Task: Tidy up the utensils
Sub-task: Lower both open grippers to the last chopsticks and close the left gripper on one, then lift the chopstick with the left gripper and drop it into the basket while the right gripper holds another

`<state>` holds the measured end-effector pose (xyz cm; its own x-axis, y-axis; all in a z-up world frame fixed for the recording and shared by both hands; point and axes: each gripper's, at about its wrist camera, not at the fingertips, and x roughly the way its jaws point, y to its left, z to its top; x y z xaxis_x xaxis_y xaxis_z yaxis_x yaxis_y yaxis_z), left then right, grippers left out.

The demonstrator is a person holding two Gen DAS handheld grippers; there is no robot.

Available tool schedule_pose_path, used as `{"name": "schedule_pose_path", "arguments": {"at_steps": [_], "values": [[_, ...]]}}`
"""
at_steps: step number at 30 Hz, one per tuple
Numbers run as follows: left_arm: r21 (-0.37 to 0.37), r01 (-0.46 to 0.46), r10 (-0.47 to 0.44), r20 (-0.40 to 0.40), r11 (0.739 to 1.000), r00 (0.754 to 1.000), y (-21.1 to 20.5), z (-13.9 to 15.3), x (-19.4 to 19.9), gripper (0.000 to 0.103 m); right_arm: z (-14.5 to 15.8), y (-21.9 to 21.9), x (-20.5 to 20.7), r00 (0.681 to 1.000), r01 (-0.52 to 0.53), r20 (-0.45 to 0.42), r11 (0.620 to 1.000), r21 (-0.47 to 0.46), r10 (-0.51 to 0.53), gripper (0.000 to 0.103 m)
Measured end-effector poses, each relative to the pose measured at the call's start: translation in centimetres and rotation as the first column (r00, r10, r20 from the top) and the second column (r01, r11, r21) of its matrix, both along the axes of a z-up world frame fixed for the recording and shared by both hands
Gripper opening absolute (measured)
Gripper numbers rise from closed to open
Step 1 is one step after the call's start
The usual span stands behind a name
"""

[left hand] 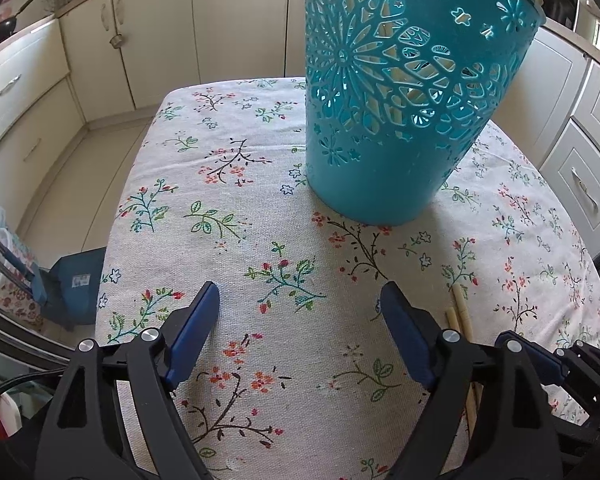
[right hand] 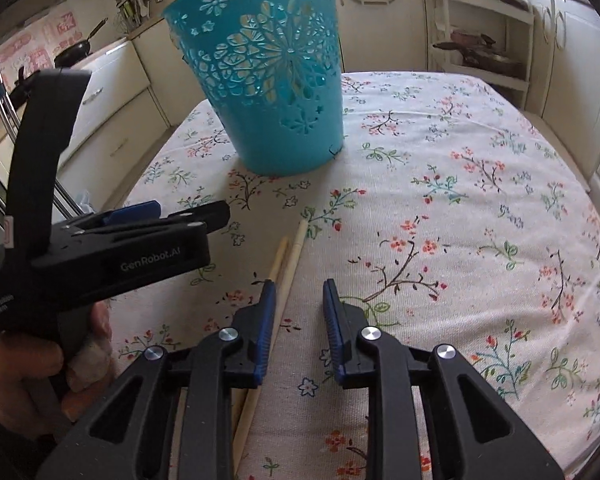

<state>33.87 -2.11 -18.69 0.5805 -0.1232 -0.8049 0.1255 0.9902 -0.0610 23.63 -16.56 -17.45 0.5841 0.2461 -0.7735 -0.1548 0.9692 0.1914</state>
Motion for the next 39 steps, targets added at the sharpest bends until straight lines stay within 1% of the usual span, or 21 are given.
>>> {"name": "schedule_pose_path", "arguments": {"at_steps": [2, 3, 6, 8, 11, 12, 15, 18, 22, 23, 25, 26, 27, 28, 29, 30, 32, 35, 36, 38, 39], "values": [[0.001, 0.0, 0.0, 0.0, 1.0, 1.0, -0.1, 0.0, 0.0, 0.079, -0.1, 0.4, 0.1, 1.0, -0.013, 0.006, 0.999, -0.035, 0.013, 0.014], [0.001, 0.0, 0.0, 0.0, 1.0, 1.0, -0.1, 0.0, 0.0, 0.079, 0.0, 0.7, 0.1, 0.999, -0.03, 0.008, 0.997, -0.067, 0.031, 0.011], [-0.001, 0.004, -0.004, 0.001, 1.0, 1.0, -0.1, 0.1, -0.2, 0.079, 0.2, 1.0, -0.3, 0.996, -0.09, -0.004, 0.986, -0.138, 0.091, 0.009], [-0.011, 0.028, -0.028, 0.01, 1.0, 1.0, -0.2, 0.4, -0.8, 0.079, 0.3, 0.4, -0.8, 0.995, -0.1, -0.014, 0.982, -0.159, 0.099, 0.008], [-0.042, 0.093, -0.092, 0.011, 0.995, 0.996, -1.1, 0.7, -1.7, 0.079, 0.3, -1.6, -1.7, 0.998, -0.063, -0.022, 0.989, -0.131, 0.061, 0.008], [-0.05, 0.113, -0.113, 0.008, 0.992, 0.994, -1.6, 0.8, -2.0, 0.079, 0.2, -2.4, -2.0, 0.999, -0.041, -0.023, 0.994, -0.102, 0.039, 0.008], [-0.07, 0.166, -0.167, -0.001, 0.984, 0.986, -3.2, 1.0, -3.1, 0.079, 0.2, -3.1, -2.1, 1.0, -0.018, -0.026, 0.998, -0.065, 0.016, 0.008], [-0.047, 0.192, -0.193, -0.012, 0.98, 0.981, -4.6, 0.8, -4.0, 0.079, 0.2, -3.4, -2.1, 1.0, -0.015, -0.026, 0.998, -0.056, 0.014, 0.008], [0.002, 0.188, -0.188, -0.026, 0.982, 0.982, -5.7, 0.3, -4.9, 0.078, 0.3, -3.7, -2.0, 0.999, -0.014, -0.03, 0.999, -0.048, 0.012, 0.008], [0.014, 0.184, -0.183, -0.033, 0.983, 0.983, -6.0, 0.1, -5.1, 0.072, 0.3, -3.8, -2.1, 0.999, -0.013, -0.031, 0.999, -0.047, 0.012, 0.008], [0.055, 0.179, -0.178, -0.016, 0.982, 0.984, -6.4, 0.1, -5.3, 0.062, 0.3, -3.9, -2.1, 0.999, -0.013, -0.032, 0.999, -0.046, 0.011, 0.008], [0.063, 0.183, -0.182, -0.01, 0.981, 0.983, -6.4, 0.1, -5.4, 0.051, 0.3, -3.9, -2.2, 0.999, -0.012, -0.032, 0.999, -0.046, 0.011, 0.008], [0.057, 0.195, -0.195, -0.005, 0.979, 0.981, -6.4, 0.2, -5.5, 0.036, 0.4, -4.0, -2.2, 0.999, -0.011, -0.034, 0.999, -0.042, 0.01, 0.008], [0.055, 0.207, -0.207, -0.002, 0.977, 0.978, -6.6, 0.2, -5.6, 0.026, 0.3, -4.0, -2.1, 0.999, -0.011, -0.035, 0.999, -0.039, 0.01, 0.008], [0.055, 0.218, -0.218, -0.002, 0.974, 0.976, -6.5, 0.3, -5.5, 0.011, 0.4, -4.0, -2.1, 0.999, -0.011, -0.036, 0.999, -0.037, 0.01, 0.009], [0.049, 0.238, -0.238, -0.005, 0.97, 0.971, -6.4, 0.3, -5.2, 0.007, 0.4, -4.0, -2.1, 0.999, -0.012, -0.037, 0.999, -0.033, 0.011, 0.01], [0.038, 0.248, -0.248, -0.012, 0.968, 0.969, -5.9, 0.4, -4.5, 0.005, 0.4, -3.7, -2.0, 0.999, -0.018, -0.034, 0.999, -0.027, 0.017, 0.018], [-0.015, 0.234, -0.235, -0.048, 0.972, 0.971, -4.3, 0.5, -3.1, 0.005, 0.4, -2.8, -1.3, 0.999, -0.033, -0.033, 0.999, -0.026, 0.032, 0.021], [-0.018, 0.241, -0.241, -0.063, 0.97, 0.968, -4.1, 0.5, -2.8, 0.005, 0.4, -2.7, -1.1, 0.998, -0.044, -0.041, 0.999, -0.016, 0.043, 0.02], [0.001, 0.241, -0.24, -0.086, 0.97, 0.967, -3.9, 0.6, -2.3, 0.006, 0.4, -1.7, -0.2, 0.994, -0.089, -0.065, 0.996, -0.01, 0.088, 0.01], [0.01, 0.238, -0.236, -0.092, 0.971, 0.967, -3.9, 0.6, -2.1, 0.006, 0.4, -1.2, 0.2, 0.992, -0.106, -0.067, 0.994, -0.018, 0.105, 0.008]]}}
